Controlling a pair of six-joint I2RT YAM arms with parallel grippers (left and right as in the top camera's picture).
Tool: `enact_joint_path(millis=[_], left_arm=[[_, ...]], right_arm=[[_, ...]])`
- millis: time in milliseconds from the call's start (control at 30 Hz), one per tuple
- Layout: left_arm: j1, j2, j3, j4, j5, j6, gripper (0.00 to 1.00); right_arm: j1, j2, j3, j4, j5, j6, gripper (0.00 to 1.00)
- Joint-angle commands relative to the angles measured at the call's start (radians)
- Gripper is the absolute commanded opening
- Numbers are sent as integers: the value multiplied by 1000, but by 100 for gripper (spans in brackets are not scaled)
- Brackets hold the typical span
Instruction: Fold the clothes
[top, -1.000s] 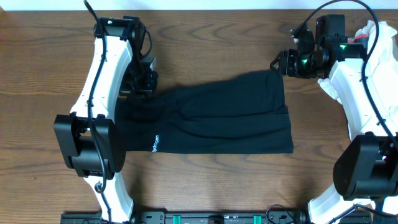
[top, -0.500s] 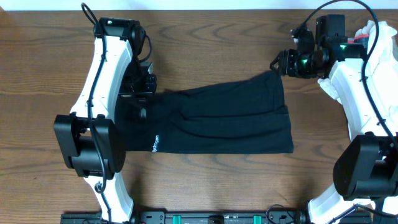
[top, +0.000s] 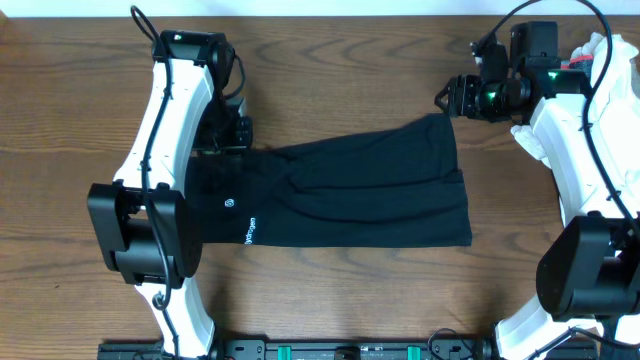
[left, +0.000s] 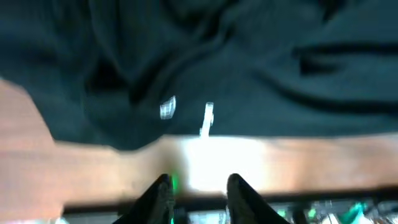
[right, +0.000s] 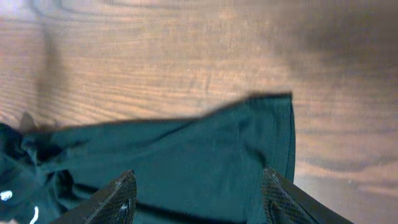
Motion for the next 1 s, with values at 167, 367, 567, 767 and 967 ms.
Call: enact_joint_path(millis=[167, 367, 567, 767, 967], left_arm=[[-14, 5, -7, 41, 3, -13, 35], [-14, 5, -7, 41, 3, -13, 35], [-14, 5, -7, 41, 2, -12, 35], [-14, 5, -7, 42, 2, -12, 35], [-14, 5, -7, 46, 2, -12, 35]], right_arm=[[-7, 135, 19, 83, 40, 18, 61], [-10, 267, 19, 200, 40, 23, 63], [-16, 347, 19, 321, 40, 5, 61], [-15, 401, 19, 326, 74, 6, 60], [-15, 405, 19, 271, 155, -22, 58]])
